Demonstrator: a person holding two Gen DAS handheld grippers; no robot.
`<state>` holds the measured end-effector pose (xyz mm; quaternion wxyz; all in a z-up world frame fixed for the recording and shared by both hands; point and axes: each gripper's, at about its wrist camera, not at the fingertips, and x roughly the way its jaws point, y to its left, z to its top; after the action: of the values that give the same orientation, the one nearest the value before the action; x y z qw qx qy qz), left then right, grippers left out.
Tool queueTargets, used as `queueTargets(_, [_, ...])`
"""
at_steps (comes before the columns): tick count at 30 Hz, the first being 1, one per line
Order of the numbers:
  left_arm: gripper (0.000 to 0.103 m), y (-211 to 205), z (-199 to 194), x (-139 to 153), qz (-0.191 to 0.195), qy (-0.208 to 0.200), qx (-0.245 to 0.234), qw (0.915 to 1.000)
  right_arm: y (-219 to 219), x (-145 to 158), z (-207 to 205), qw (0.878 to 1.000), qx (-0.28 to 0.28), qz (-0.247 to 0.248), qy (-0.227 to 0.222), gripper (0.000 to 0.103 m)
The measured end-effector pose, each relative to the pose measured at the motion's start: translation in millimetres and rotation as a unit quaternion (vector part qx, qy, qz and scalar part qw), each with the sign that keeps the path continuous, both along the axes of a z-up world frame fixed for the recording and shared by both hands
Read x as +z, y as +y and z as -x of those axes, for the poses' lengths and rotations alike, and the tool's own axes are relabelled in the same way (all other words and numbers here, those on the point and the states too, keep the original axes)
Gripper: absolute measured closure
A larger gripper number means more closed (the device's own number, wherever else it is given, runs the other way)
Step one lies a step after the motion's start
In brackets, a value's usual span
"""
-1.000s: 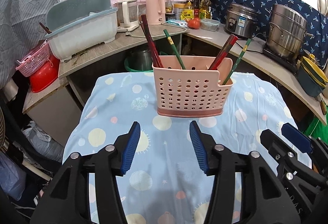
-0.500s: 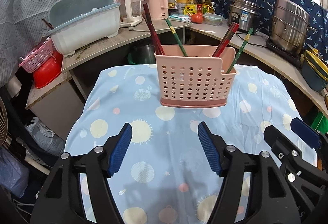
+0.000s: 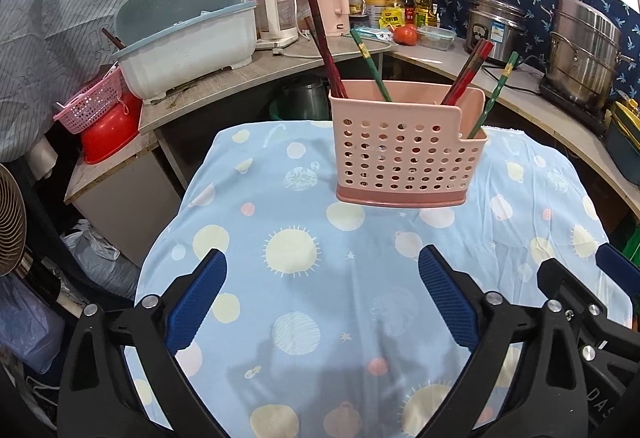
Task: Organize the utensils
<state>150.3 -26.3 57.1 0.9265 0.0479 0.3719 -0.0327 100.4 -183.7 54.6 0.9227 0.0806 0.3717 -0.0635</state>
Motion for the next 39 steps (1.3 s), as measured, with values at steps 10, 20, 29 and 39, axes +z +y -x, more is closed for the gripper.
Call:
queueTargets(10, [0.009, 0, 2, -8, -0.006, 0.011, -0.002, 0.9999, -3, -7, 0, 1.000, -0.005, 0.010, 0.013, 0.018])
queueTargets(20, [0.009, 1, 2, -12, -0.007, 0.014, 0.005, 0.9999, -3, -13, 3, 1.000, -0.008, 0.021, 0.010, 0.007])
queueTargets(29, [0.009, -2, 2, -14, -0.014, 0.011, 0.002, 0.9998, -4, -18, 4, 1.000, -0.010, 0.026, 0.012, 0.007])
queueTargets(39, [0.008, 0, 2, -17, -0.009, 0.016, 0.003, 0.9998, -3, -23, 4, 0.999, -0.004, 0.029, 0.017, 0.007])
